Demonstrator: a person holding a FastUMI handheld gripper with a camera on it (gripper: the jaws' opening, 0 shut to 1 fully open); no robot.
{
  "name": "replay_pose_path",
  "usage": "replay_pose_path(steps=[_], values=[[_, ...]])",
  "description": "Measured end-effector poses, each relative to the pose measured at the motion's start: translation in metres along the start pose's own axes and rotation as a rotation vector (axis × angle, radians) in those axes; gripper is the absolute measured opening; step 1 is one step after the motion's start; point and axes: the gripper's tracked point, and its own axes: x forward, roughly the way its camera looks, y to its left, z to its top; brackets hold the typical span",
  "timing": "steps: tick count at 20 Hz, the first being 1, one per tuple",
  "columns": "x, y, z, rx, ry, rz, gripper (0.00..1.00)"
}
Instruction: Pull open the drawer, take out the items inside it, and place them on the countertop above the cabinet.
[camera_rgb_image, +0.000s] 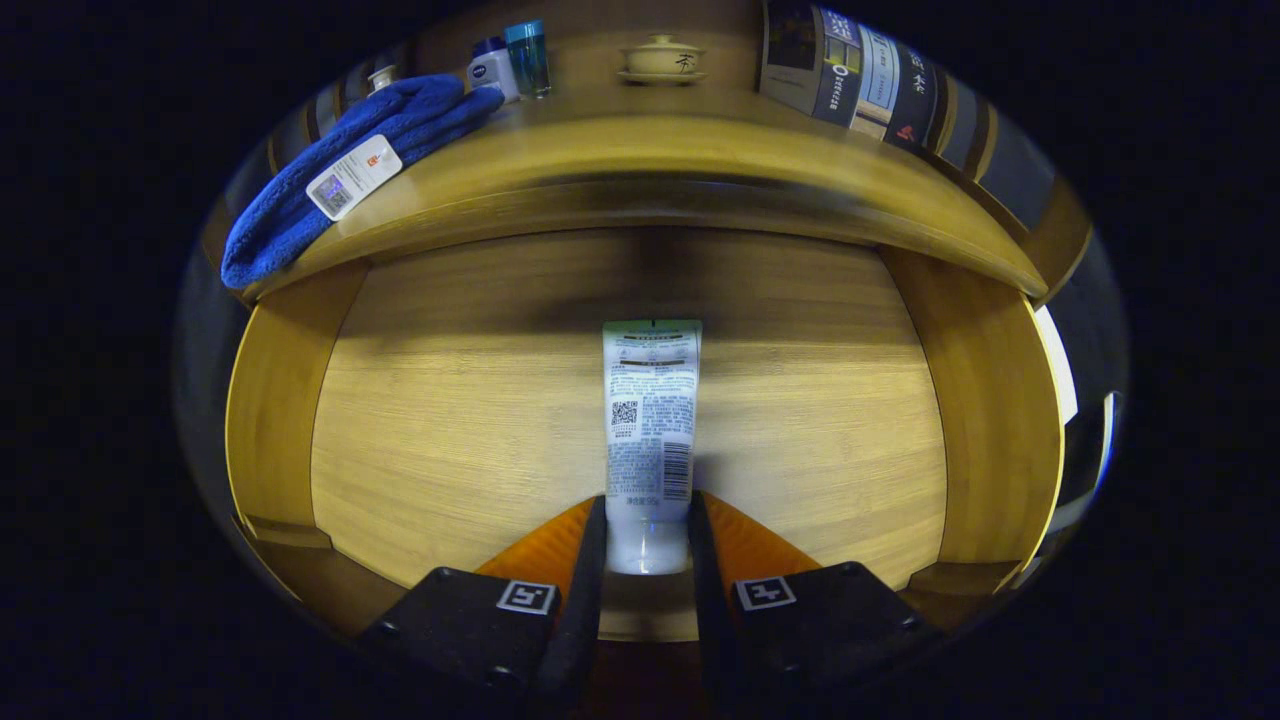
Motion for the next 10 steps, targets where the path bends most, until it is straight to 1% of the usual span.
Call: replay_pose_path(steps=[4, 6, 10], values=[[-0.02, -0.002, 0.008, 0.001, -0.063, 0.032, 0.51], [-0.038, -0.001, 0.009, -0.014, -0.107, 0.048, 0.49], [-0.076, 0.001, 0.005, -0.023, -0.184, 0.096, 0.48]])
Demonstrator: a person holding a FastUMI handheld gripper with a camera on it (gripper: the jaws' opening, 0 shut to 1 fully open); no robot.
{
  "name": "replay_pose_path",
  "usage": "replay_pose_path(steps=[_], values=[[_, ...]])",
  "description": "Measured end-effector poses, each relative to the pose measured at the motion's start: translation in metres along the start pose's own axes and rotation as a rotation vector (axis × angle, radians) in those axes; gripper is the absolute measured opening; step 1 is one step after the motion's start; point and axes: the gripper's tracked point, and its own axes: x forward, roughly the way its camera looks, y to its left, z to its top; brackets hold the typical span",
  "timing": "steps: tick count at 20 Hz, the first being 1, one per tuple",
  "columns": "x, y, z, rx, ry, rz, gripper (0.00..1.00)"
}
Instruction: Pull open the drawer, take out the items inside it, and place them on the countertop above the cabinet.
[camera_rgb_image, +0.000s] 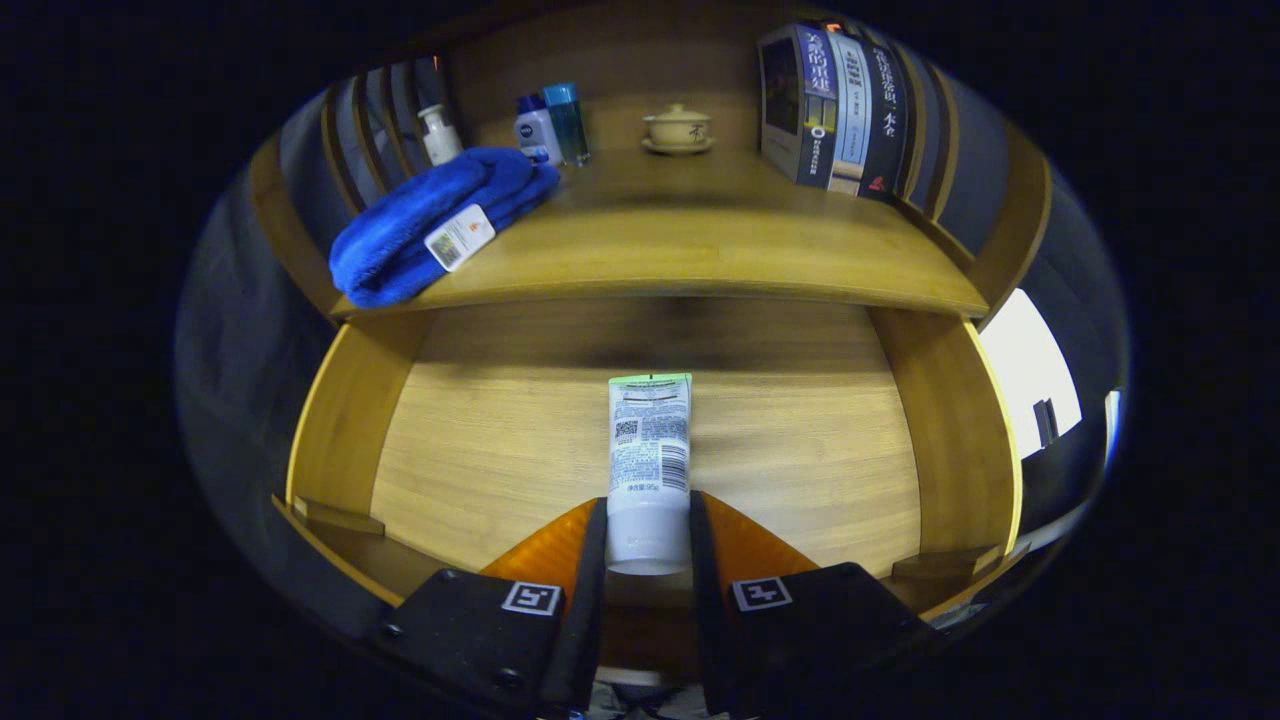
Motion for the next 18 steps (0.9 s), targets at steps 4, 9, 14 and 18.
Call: replay_pose_path(steps=[4, 9, 14, 18], values=[[-0.042, 0.013, 0.01, -0.005, -0.092, 0.058, 0.48], [-0.07, 0.01, 0.071, -0.005, -0.278, 0.049, 0.48], [-0.041, 0.004, 0.148, -0.014, -0.423, 0.003, 0.48], [0.0, -0.007, 0.185, 0.015, -0.448, -0.025, 0.48]])
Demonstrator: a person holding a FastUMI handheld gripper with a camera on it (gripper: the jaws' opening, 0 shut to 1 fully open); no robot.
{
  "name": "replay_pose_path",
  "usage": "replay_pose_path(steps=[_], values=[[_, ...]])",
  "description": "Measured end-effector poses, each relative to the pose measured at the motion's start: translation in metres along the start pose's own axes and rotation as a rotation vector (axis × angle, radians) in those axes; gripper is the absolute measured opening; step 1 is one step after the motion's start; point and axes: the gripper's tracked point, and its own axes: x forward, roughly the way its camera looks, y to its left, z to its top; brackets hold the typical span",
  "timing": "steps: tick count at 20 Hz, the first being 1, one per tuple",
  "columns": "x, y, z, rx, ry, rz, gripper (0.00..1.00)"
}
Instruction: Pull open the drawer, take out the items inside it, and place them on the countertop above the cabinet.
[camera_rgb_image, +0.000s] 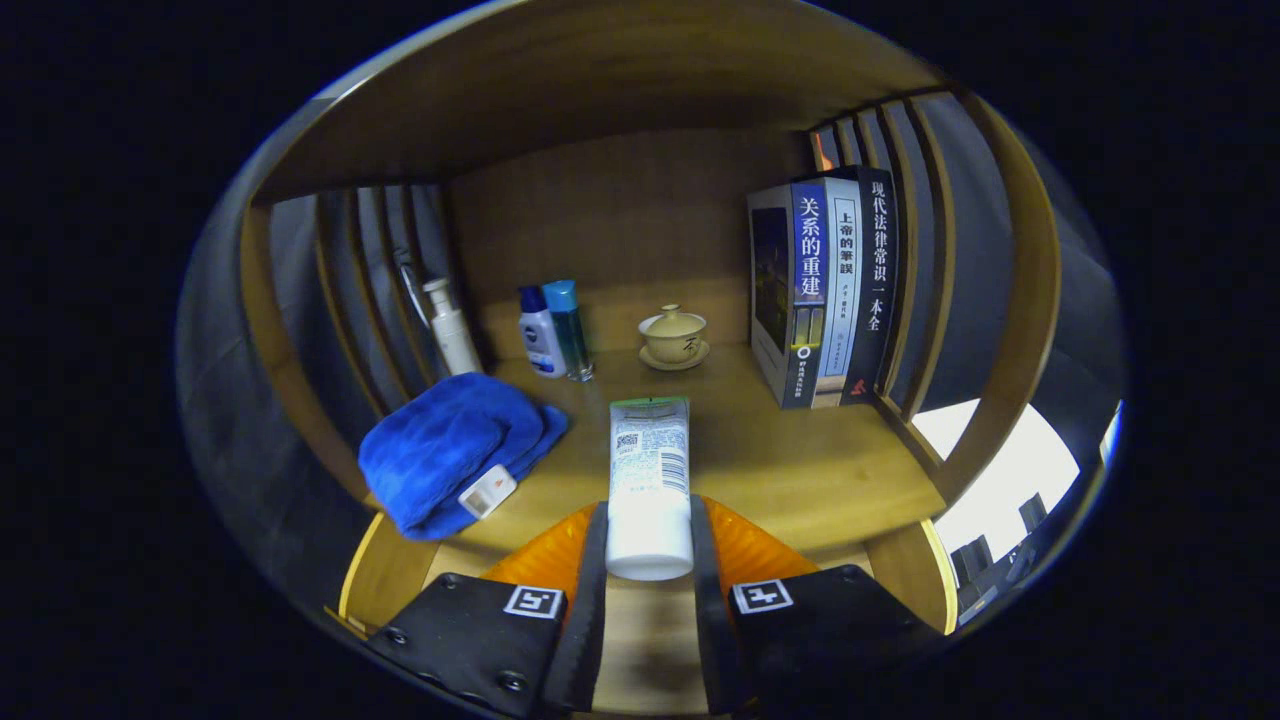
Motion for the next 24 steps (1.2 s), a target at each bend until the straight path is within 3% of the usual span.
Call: replay_pose_path(steps=[5, 15, 17, 20, 24], values=[[0.04, -0.014, -0.004, 0.006, 0.006, -0.028, 0.48], [0.054, -0.015, -0.029, -0.007, 0.034, -0.058, 0.52], [0.053, -0.015, -0.029, -0.001, 0.026, -0.056, 0.56], [0.053, -0.013, -0.03, 0.01, 0.018, -0.054, 0.81], [0.047, -0.01, -0.016, -0.004, -0.052, -0.069, 0.98]])
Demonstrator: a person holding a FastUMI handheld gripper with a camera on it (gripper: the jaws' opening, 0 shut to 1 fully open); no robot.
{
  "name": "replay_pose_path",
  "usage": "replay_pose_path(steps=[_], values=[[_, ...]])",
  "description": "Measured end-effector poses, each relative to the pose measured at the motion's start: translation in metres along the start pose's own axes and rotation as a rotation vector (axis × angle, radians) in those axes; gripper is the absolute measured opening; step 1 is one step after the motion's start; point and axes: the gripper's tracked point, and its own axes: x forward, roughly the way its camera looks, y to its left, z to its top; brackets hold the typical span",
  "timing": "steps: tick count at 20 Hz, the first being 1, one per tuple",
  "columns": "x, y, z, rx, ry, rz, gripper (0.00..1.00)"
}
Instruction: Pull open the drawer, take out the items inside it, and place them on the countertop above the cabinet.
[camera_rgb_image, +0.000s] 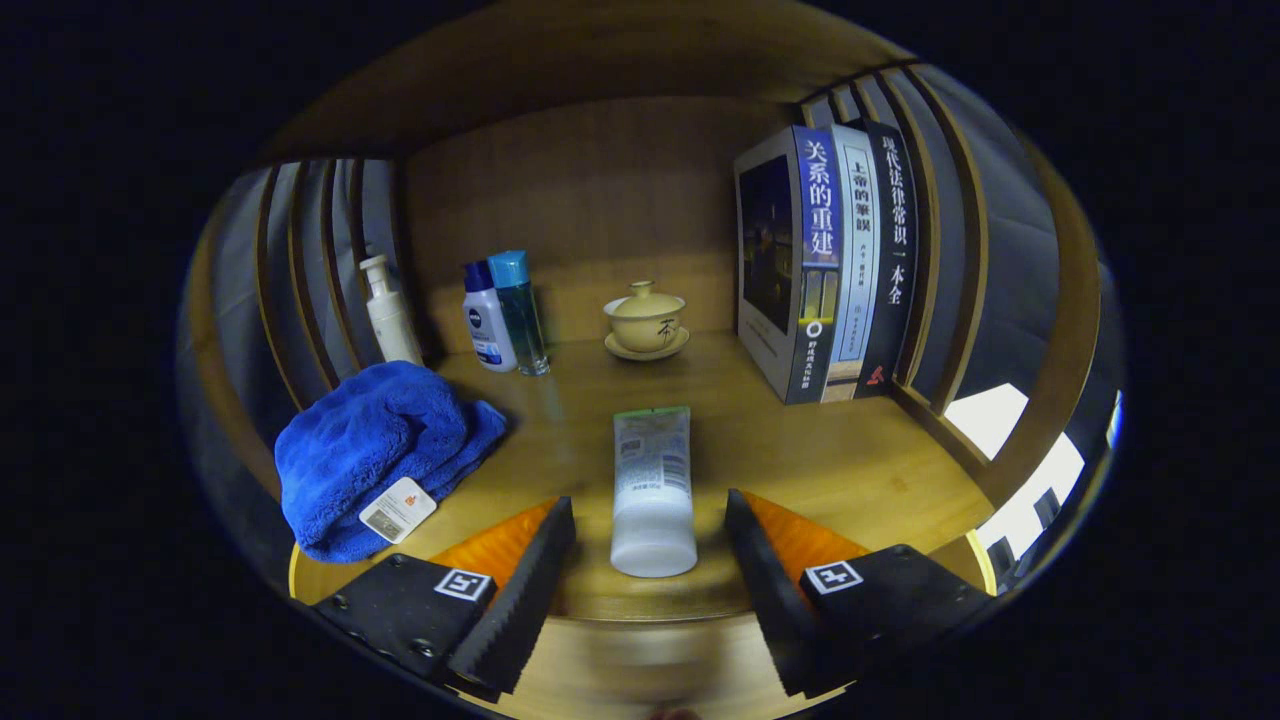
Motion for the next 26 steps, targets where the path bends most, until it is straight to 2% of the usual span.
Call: replay_pose_path(steps=[3, 6, 9, 13, 16, 23, 26], values=[[-0.033, 0.012, 0.02, 0.008, -0.094, 0.006, 0.98], [-0.085, 0.033, 0.041, -0.051, -0.221, 0.041, 0.98], [-0.131, 0.064, 0.035, -0.068, -0.302, 0.07, 0.97], [-0.175, 0.104, 0.004, -0.091, -0.401, 0.098, 0.97], [-0.203, 0.119, -0.03, -0.113, -0.413, 0.113, 0.97], [-0.242, 0.09, -0.105, -0.093, -0.374, 0.086, 0.98], [-0.245, 0.069, -0.135, -0.107, -0.366, 0.043, 0.99]])
